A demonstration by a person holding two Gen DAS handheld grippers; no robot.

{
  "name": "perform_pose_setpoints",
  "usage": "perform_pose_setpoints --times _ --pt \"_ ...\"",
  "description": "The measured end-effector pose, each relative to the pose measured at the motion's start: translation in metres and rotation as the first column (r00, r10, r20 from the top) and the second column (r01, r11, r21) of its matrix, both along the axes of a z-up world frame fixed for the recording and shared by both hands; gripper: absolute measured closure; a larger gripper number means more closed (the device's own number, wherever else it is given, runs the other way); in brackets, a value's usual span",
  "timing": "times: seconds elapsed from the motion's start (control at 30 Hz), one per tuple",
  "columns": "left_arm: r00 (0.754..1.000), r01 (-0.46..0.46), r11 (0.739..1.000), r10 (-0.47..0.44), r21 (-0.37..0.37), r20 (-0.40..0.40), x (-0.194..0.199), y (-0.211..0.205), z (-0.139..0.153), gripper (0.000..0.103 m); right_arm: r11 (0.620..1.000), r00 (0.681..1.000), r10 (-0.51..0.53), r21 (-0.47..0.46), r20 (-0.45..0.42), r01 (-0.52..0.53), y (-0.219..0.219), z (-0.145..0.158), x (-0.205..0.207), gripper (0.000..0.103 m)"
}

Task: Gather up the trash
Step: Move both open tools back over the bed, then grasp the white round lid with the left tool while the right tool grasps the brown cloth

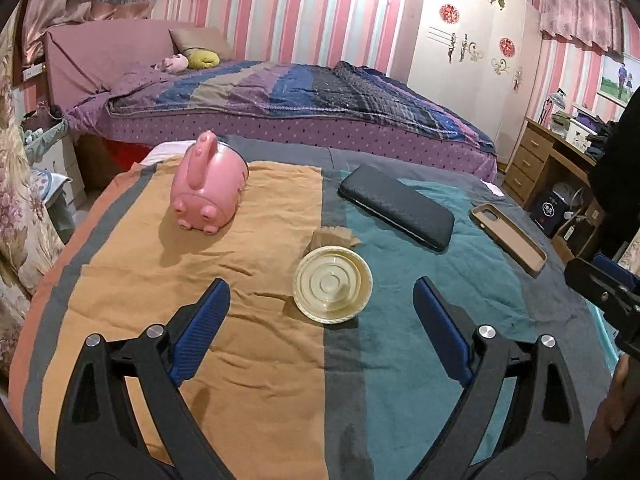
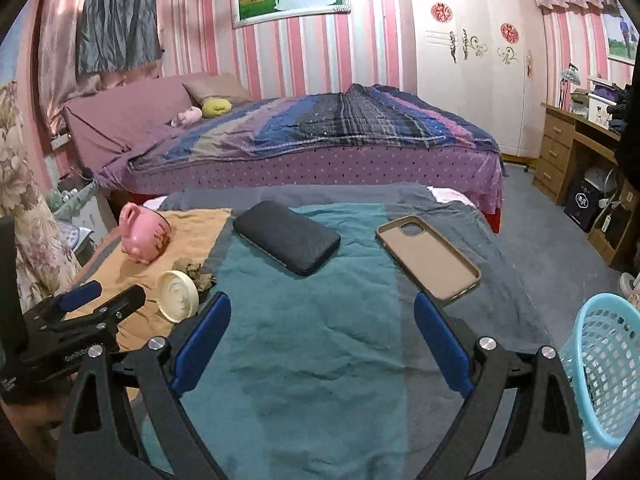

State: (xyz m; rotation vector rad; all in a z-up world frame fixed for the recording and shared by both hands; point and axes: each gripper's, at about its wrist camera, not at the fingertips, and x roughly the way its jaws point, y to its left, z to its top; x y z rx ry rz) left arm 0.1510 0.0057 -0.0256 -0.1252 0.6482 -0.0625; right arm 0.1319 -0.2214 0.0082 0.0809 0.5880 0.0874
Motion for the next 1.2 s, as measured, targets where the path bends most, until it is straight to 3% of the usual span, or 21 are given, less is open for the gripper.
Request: perform_pose_setpoints --times 0.8,1.2 --pt "0.999 0.016 1.000 -0.016 0.003 -0.049 0.016 -0.007 -0.022 0.013 1.000 0.999 0.013 0.022 -0.039 -0.012 -0.001 -0.006 0.018 0.012" --pt "0.991 -0.031 0.999 0.033 0.017 -0.132 0.048 -0.014 -0.042 0.013 0.999 0.998 0.022 0.036 -0.063 -0.019 0.003 -0.010 0.028 0.012"
